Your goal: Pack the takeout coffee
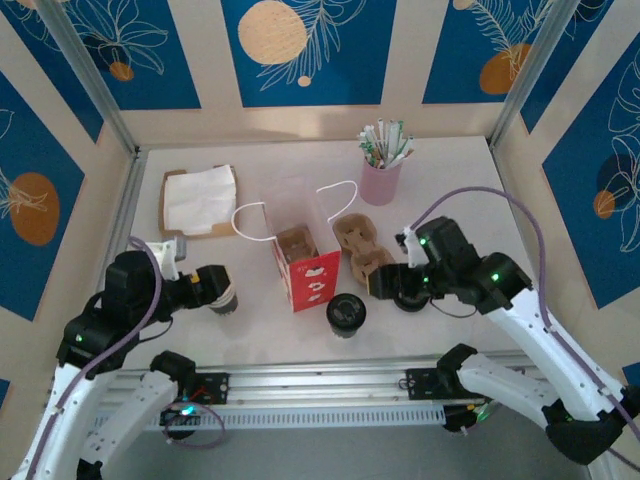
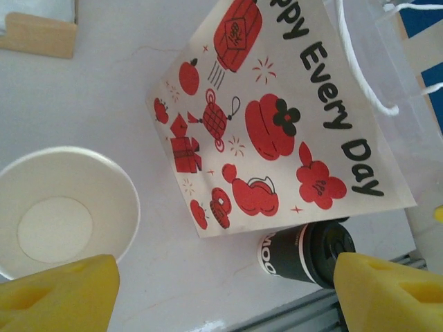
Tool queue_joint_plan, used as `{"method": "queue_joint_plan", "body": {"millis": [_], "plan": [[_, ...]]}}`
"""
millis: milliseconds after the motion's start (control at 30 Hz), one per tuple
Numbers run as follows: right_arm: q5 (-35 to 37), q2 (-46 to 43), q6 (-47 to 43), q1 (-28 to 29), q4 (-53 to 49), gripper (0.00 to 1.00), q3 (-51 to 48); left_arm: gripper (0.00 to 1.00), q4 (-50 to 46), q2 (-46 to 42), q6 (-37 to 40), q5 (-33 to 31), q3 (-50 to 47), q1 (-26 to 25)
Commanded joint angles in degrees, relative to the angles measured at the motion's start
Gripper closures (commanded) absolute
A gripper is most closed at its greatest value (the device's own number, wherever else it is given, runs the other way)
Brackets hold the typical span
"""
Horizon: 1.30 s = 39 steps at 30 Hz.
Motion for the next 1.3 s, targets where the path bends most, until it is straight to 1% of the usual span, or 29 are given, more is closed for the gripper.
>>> {"method": "queue_joint_plan", "body": {"millis": [0,133,200,367,500,800,1267], "plan": [[7.81,0.03,2.59,8.19,0.62,0.19,-2.32,0.19,0.92,-0.54,-1.46,2.60,-2.12,0.78],[13.75,2.58,3.92,16.98,1.15,0.18,-3.51,0.19,3.68,-0.64,-2.11,3.03,-3.97,0.78],[16.69,4.03,4.92,20.46,2.21,0.16,-4.14,0.19,4.64,-0.32,-2.13,3.36,-4.64,0.77],[21.71,9.40,7.19,25.24,4.49,0.13,-4.03,0.19,5.75,0.28,-1.93,3.60,-5.28,0.80],[23.42,13.00,7.17,26.29,5.64,0.12,-3.21,0.18,6.11,0.61,-1.58,3.32,-5.71,0.78],[22.58,19.18,4.92,26.76,9.48,0.08,-1.84,0.18,6.88,1.21,-1.33,3.26,-6.25,0.78],[22.80,23.27,3.85,27.28,9.62,0.08,-0.30,0.18,7.50,1.93,-1.44,3.65,-6.34,0.78]]}}
